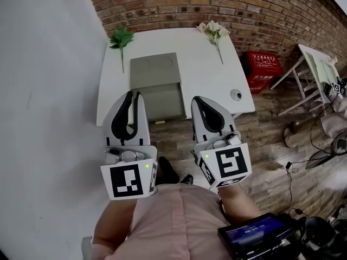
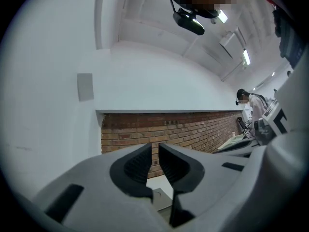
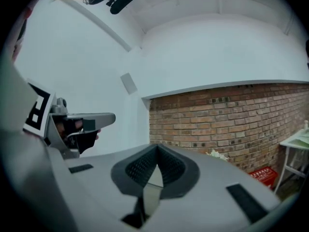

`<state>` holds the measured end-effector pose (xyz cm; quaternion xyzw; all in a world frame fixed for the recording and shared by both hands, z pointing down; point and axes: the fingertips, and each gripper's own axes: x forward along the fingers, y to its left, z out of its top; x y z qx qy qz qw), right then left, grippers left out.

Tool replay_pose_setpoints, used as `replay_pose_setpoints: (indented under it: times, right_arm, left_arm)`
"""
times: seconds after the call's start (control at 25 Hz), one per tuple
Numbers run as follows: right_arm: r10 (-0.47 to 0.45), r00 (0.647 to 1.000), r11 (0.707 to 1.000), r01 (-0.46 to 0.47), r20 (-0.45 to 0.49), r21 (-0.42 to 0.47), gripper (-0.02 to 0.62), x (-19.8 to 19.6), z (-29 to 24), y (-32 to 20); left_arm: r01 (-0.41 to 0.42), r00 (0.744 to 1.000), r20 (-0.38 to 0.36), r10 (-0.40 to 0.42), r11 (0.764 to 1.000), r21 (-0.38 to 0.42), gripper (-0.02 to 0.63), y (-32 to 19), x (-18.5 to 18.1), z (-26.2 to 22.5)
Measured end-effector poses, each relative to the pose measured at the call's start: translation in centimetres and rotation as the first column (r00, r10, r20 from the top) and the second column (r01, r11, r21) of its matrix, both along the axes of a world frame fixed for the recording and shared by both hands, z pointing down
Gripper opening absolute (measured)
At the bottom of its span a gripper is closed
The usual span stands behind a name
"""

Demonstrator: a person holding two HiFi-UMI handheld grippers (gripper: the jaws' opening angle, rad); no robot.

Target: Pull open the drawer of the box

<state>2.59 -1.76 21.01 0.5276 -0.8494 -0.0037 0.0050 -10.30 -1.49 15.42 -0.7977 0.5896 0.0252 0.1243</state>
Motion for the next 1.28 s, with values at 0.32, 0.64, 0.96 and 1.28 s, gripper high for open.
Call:
replay_pose_setpoints:
  times: [0.32,0.64,0.96,1.28]
  right_arm:
    - [-0.001,1.000,1.000,0.001,-0.015,0.020,0.005,-0.1,-0.3,0.0]
    - [-0.014,1.000,1.000,0.015,-0.026,0.027,0.003,-1.0,-0.2,-0.1]
    - [-0.031,0.999,0.999,0.031,-0.024,0.021,0.003,-1.8,0.0,-0.8]
    - [-0.035,0.999,0.999,0.035,-0.031,0.007,0.003,-2.2,0.7,-1.4]
  left_arm:
    - [0.001,1.000,0.004,-0.001,1.000,-0.002,0.008,-0.1,0.0,0.5]
    - [0.005,1.000,0.004,-0.005,0.999,-0.044,0.008,-0.4,-0.2,1.2]
    - [0.017,1.000,0.005,-0.017,0.998,-0.062,0.008,-1.1,-1.0,1.8]
    - [0.020,1.000,0.006,-0.020,0.997,-0.076,0.008,-1.8,-1.2,2.5]
